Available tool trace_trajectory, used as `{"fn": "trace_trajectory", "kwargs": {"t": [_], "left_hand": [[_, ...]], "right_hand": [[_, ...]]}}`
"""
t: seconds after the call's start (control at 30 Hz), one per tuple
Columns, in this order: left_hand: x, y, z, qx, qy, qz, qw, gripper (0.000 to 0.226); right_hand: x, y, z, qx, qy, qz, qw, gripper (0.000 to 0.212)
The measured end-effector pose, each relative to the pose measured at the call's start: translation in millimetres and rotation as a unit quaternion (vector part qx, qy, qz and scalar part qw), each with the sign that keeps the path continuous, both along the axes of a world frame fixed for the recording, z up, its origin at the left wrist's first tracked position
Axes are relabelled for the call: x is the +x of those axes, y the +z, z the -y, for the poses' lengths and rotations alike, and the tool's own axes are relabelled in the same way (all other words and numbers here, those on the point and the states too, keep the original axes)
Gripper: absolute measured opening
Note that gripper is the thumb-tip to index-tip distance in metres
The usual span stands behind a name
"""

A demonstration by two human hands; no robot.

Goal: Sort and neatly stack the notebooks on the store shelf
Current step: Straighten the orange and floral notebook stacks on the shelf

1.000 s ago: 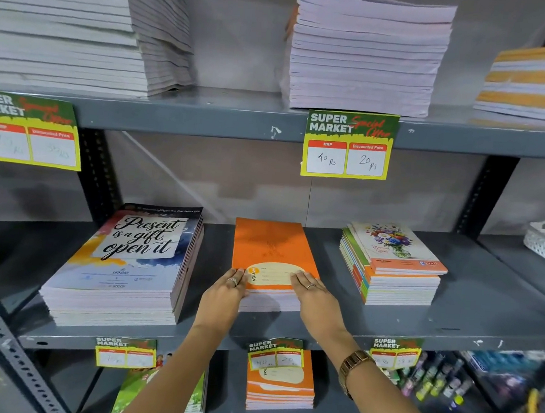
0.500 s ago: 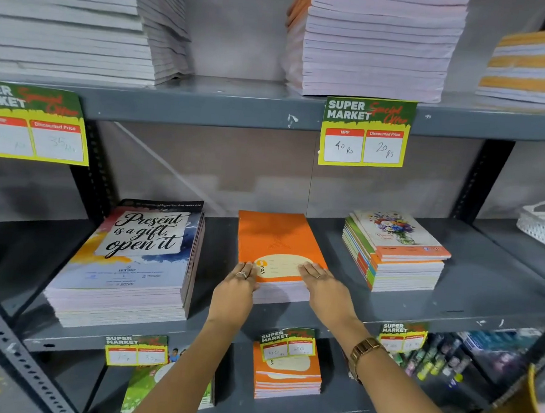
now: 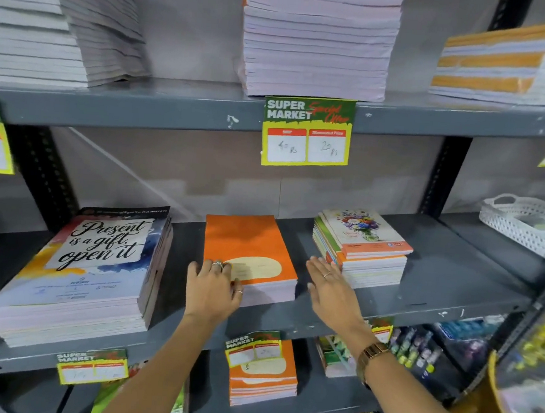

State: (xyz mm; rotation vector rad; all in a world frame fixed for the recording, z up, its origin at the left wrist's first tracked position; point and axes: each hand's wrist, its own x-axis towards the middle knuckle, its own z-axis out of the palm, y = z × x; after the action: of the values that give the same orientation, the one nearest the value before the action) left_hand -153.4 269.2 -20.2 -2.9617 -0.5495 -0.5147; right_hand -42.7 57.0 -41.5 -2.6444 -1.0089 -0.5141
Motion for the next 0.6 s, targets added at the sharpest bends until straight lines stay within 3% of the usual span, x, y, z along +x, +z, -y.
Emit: {"fn": "trace_trajectory", "kwargs": {"t": [0.23, 0.33, 0.6], "left_hand": [[47, 4, 68, 0.01, -0.07, 0.044, 0.997, 0.03], [75, 5, 94, -0.006, -0.099, 0.045, 0.994, 0.041], [136, 0, 147, -0.05, -0.15, 0.025, 0.987, 0.053]], "right_hand": [[56, 20, 67, 0.025, -0.062, 0.008, 0.998, 0.046], [78, 28, 88, 0.052, -0.085, 0.02, 0.995, 0.045], [132, 24, 133, 0.029, -0.093, -0.053, 0.994, 0.057]]}}
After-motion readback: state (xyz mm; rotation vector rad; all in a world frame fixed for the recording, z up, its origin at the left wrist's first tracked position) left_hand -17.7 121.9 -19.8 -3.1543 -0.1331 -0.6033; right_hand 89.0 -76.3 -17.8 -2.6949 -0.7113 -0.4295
